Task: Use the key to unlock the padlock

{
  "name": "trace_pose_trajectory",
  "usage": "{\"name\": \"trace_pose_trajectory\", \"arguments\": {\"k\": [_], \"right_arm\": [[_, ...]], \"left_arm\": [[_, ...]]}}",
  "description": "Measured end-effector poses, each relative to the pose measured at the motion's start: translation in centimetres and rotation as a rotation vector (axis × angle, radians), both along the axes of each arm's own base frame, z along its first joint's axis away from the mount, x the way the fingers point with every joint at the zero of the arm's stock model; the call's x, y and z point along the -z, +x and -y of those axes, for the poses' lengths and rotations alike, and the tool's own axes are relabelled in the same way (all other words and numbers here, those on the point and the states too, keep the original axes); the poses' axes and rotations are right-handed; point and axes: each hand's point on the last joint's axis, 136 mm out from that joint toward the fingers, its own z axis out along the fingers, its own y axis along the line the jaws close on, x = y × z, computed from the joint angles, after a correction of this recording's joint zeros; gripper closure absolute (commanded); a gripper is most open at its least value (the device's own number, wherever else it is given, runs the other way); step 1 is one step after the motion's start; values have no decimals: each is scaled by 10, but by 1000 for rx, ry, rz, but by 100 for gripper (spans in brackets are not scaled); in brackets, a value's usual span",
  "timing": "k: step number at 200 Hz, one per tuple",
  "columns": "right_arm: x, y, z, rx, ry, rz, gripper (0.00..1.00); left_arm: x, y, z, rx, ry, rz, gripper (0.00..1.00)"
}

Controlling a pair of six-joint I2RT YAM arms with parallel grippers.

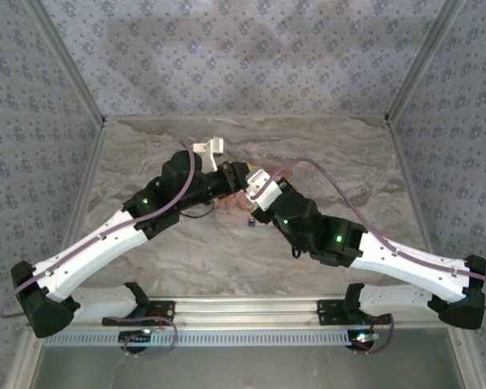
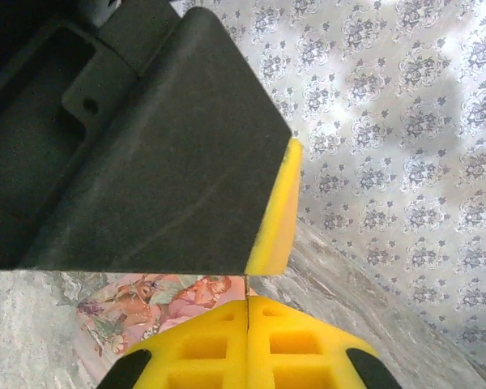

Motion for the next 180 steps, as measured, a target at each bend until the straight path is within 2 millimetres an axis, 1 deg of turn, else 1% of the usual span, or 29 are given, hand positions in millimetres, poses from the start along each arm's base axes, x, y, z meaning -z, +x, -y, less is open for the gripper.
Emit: {"name": "trace_pose_trajectory", "arguments": {"k": [22, 45, 54, 71, 76, 87, 108, 120, 148, 159, 180], "right_arm": [[-1, 0, 0, 5, 0, 4, 100], [-1, 0, 0, 4, 1, 4, 100], [-1, 0, 0, 4, 1, 4, 93], [-1, -1, 0, -2, 16, -6, 72], [-1, -1, 0, -4, 14, -10, 70], [-1, -2, 3, -11, 30, -27, 69], [-7, -2, 20, -13, 104, -70, 66], [-16, -1, 36, -10, 184, -102, 64], [-34, 2, 74, -6, 370, -170, 63], [-36, 4, 82, -19, 438, -211, 64], [-30, 12, 89, -60, 567, -324, 65]], "left_arm": [[0, 1, 0, -4, 1, 0, 100], [0, 1, -1, -5, 3, 2, 100], [0, 1, -1, -7, 6, 6, 100], [1, 1, -2, -9, 15, 13, 100], [1, 2, -2, -11, 20, 17, 100], [2, 3, -4, -16, 38, 27, 100], [4, 3, -9, -23, 71, 48, 100], [3, 4, -13, -24, 84, 65, 100], [-6, 8, -24, -29, 93, 118, 100], [-10, 8, -27, -25, 94, 139, 100], [-17, 8, -30, -6, 83, 179, 100]]}}
